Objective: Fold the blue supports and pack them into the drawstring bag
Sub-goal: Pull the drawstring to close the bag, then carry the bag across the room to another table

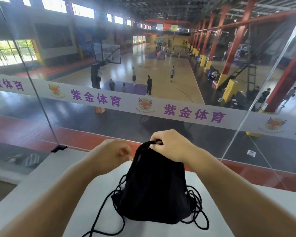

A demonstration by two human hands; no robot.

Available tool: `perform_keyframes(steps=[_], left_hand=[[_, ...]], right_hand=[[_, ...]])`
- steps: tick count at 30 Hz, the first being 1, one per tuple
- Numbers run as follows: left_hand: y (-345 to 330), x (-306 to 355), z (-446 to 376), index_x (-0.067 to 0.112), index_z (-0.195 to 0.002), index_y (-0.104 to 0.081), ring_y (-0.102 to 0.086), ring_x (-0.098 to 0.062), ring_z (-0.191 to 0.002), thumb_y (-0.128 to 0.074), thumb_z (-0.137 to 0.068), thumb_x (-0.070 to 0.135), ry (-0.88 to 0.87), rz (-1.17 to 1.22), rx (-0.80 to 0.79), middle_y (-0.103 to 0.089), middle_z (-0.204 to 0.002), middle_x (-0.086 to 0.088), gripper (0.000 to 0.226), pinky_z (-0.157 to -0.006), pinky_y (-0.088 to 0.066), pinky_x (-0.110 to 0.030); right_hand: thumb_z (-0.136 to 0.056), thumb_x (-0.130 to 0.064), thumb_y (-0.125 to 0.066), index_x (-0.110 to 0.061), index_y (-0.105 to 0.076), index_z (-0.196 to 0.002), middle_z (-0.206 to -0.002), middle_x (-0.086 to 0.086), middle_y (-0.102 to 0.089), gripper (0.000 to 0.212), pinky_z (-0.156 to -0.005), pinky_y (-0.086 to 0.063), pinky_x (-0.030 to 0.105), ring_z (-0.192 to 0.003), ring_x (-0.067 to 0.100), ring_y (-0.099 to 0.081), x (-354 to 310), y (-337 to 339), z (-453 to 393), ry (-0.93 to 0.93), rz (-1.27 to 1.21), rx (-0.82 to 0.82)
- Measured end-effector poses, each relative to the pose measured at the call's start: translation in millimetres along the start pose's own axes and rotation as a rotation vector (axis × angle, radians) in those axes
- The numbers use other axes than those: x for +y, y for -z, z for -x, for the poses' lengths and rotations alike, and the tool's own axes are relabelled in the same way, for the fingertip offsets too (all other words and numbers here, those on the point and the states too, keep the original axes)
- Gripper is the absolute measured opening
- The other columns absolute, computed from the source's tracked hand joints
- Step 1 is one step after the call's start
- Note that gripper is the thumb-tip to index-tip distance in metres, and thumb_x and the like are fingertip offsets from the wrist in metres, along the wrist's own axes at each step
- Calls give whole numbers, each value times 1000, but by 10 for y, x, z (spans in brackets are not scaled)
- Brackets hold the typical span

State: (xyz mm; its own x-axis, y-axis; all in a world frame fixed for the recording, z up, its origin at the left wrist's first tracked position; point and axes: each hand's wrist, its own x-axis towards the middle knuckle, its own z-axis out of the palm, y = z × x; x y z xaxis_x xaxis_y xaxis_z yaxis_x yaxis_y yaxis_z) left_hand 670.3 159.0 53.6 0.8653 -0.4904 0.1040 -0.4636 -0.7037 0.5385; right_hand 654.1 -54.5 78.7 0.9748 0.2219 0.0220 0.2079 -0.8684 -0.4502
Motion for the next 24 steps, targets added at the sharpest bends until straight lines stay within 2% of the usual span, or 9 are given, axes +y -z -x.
perform_keyframes(steps=[5, 7, 10, 13, 18, 21, 24], left_hand=[[60, -128, -95, 33, -71, -62, -60, -2, -71, -63, -85, 36, -55, -130, -154, -63, -74, 16, 15, -70, -47, -21], [114, -131, -128, 35, -70, -62, -61, -1, -74, -61, -86, 37, -94, -151, -200, -64, -78, 18, 16, -71, -48, -21], [182, -138, -174, 31, -76, -66, -61, -1, -76, -61, -85, 39, -154, -169, -237, -64, -81, 16, 13, -74, -52, -24], [191, -102, -178, 30, -78, -66, -62, -3, -76, -61, -85, 40, -231, -205, -270, -65, -82, 14, 13, -75, -54, -29], [71, 102, -92, 31, -79, -64, -61, -6, -77, -59, -86, 42, -356, -263, -324, -64, -83, 13, 13, -76, -54, -32], [-40, 307, 2, 32, -81, -63, -61, -6, -76, -57, -86, 44, -434, -311, -360, -64, -85, 14, 14, -74, -54, -31], [-188, 604, 161, 32, -94, -65, -61, -6, -80, -58, -88, 43, -532, -314, -390, -65, -94, 14, 15, -78, -54, -27]], right_hand=[[-91, -25, -57, -23, -64, -91, -79, -11, -59, 7, -61, -42, 22, -75, 11, -58, -90, 193, 107, -93, 73, -18], [-91, -24, -58, -22, -64, -89, -76, -10, -62, 7, -64, -47, 24, -73, 11, -61, -131, 262, 195, -165, 70, 27], [-91, -24, -59, -19, -67, -85, -71, -6, -66, 11, -69, -52, 29, -70, 13, -64, -197, 339, 404, -281, 60, 134], [-91, -24, -60, -17, -68, -84, -74, -1, -67, 12, -69, -50, 30, -71, 17, -63, -281, 355, 691, -392, 56, 261], [-91, -22, -60, -21, -64, -74, -71, -3, -64, 18, -71, -54, 35, -69, 18, -63, -463, 339, 1278, -529, 42, 433], [-91, -20, -61, -11, -69, -83, -77, 6, -68, 14, -77, -57, 43, -75, 25, -66, -568, 344, 1688, -619, 21, 527], [-90, -20, -61, -11, -66, -79, -76, 7, -69, 15, -75, -56, 43, -72, 25, -64, -699, 378, 2152, -693, 28, 609]])
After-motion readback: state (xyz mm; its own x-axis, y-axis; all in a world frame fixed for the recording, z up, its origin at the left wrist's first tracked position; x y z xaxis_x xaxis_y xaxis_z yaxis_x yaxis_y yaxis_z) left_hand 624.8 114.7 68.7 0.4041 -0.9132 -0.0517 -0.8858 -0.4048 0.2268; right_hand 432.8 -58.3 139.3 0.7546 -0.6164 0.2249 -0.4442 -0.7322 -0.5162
